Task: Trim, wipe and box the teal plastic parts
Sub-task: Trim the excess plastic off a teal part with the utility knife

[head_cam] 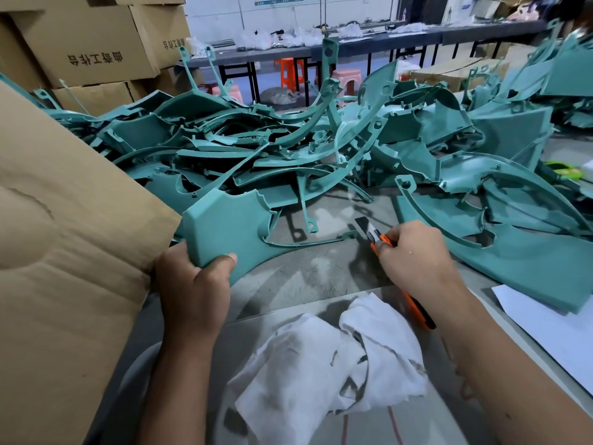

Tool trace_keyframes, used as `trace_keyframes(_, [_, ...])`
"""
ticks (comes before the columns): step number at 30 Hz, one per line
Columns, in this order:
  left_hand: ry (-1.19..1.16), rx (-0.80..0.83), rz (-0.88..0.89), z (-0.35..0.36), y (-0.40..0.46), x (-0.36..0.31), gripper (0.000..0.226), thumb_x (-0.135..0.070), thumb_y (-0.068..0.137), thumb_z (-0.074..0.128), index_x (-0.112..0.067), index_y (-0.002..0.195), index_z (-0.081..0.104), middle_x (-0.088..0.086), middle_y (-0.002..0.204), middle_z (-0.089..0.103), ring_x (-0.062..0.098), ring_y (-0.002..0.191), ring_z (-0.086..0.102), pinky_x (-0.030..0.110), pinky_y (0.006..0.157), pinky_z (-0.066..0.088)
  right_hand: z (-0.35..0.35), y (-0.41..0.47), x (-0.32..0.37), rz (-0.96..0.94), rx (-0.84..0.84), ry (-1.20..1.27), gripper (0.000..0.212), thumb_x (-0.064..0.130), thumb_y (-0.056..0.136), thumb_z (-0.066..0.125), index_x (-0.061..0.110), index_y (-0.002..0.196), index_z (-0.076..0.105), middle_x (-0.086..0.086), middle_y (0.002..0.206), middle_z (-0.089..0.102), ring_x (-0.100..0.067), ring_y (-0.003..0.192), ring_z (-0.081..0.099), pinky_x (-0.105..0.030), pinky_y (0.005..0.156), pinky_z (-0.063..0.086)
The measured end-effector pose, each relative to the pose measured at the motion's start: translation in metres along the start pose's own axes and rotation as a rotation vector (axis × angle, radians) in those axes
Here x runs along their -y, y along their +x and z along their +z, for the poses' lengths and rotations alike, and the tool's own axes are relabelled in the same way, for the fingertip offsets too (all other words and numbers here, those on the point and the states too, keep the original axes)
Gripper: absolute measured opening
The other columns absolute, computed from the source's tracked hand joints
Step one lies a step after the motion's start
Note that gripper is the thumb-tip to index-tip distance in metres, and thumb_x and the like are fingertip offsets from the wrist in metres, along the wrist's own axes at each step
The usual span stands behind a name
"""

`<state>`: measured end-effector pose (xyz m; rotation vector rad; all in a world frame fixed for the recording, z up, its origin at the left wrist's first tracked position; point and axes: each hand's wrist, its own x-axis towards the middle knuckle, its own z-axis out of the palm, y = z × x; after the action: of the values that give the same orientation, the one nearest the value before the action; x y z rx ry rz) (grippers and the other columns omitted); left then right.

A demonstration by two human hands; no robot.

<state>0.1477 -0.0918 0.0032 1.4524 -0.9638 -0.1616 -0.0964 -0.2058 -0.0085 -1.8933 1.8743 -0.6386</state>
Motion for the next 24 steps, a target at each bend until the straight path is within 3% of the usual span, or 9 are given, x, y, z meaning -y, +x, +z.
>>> trace_keyframes(3, [-0.036, -0.004, -0.009, 0.0, -0.001, 0.0, 0.032, -0.016, 0.061, 0.068, -0.047, 0.064, 0.073, -0.03, 0.06, 0.067, -0.01, 0.055, 0.062, 0.01, 0.051, 0.048, -0.001, 0.001, 0.0, -0.012, 0.048, 0.029, 0.026, 0.022, 0.096, 0.065, 0.007, 0.077, 0.073, -0.015, 0.07, 0.069, -0.033, 0.07, 0.067, -0.036, 0.061, 0.056])
trace_keyframes(6, [-0.077, -0.005, -0.029, 0.0, -0.002, 0.0, 0.029, -0.013, 0.062, 0.069, -0.042, 0.063, 0.074, -0.028, 0.06, 0.067, -0.009, 0.055, 0.063, 0.009, 0.051, 0.048, -0.002, 0.002, 0.0, -0.01, 0.068, 0.042, 0.025, 0.021, 0.096, 0.063, 0.005, 0.081, 0.075, -0.018, 0.072, 0.072, -0.036, 0.072, 0.07, -0.045, 0.073, 0.062])
trace_keyframes(17, [-0.231, -0.052, -0.132, 0.002, 0.0, -0.001, 0.032, -0.009, 0.057, 0.074, -0.039, 0.068, 0.078, -0.023, 0.063, 0.071, -0.006, 0.056, 0.064, 0.016, 0.055, 0.052, -0.004, 0.008, -0.008, 0.039, 0.052, 0.077, 0.026, 0.022, 0.096, 0.063, 0.001, 0.084, 0.073, -0.02, 0.073, 0.071, -0.039, 0.074, 0.071, -0.048, 0.075, 0.062])
trace_keyframes(19, [-0.354, -0.185, -0.222, 0.004, 0.003, -0.001, 0.027, -0.007, 0.055, 0.077, -0.025, 0.075, 0.075, -0.02, 0.071, 0.074, -0.001, 0.063, 0.068, 0.027, 0.068, 0.057, -0.007, 0.009, -0.011, 0.053, 0.04, 0.072, 0.026, 0.021, 0.096, 0.062, 0.003, 0.082, 0.072, -0.02, 0.074, 0.071, -0.04, 0.075, 0.07, -0.048, 0.075, 0.062])
trace_keyframes(21, [-0.552, -0.289, -0.342, 0.002, 0.008, -0.001, 0.035, -0.003, 0.06, 0.077, -0.017, 0.092, 0.074, -0.009, 0.091, 0.078, 0.013, 0.082, 0.074, 0.04, 0.084, 0.06, -0.009, 0.008, -0.011, 0.048, 0.017, 0.045, 0.025, 0.021, 0.098, 0.061, 0.005, 0.083, 0.072, -0.018, 0.076, 0.07, -0.038, 0.076, 0.069, -0.047, 0.075, 0.061])
trace_keyframes(24, [-0.815, -0.179, -0.429, -0.001, 0.008, -0.007, 0.033, 0.001, 0.082, 0.061, -0.022, 0.089, 0.083, -0.005, 0.103, 0.078, 0.018, 0.094, 0.075, 0.037, 0.086, 0.061, -0.011, 0.002, -0.005, -0.103, -0.065, 0.107, 0.022, 0.024, 0.104, 0.057, 0.009, 0.092, 0.068, -0.013, 0.08, 0.069, -0.034, 0.076, 0.067, -0.041, 0.07, 0.056])
